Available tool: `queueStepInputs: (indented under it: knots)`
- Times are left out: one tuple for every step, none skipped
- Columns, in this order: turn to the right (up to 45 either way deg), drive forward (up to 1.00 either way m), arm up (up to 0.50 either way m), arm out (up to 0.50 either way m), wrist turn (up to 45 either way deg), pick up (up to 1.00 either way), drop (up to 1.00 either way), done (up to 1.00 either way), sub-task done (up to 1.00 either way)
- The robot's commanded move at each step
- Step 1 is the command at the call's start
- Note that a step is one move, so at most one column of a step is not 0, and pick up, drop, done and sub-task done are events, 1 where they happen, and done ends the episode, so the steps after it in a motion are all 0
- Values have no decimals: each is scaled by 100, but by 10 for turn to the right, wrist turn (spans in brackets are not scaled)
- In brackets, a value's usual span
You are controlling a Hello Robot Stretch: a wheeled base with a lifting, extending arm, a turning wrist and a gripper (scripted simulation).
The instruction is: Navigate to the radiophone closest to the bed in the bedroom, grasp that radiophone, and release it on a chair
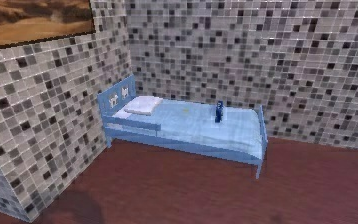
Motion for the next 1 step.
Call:
queueStepInputs:
  knots:
    - [0,0,0,0,450,0,0,0,0]
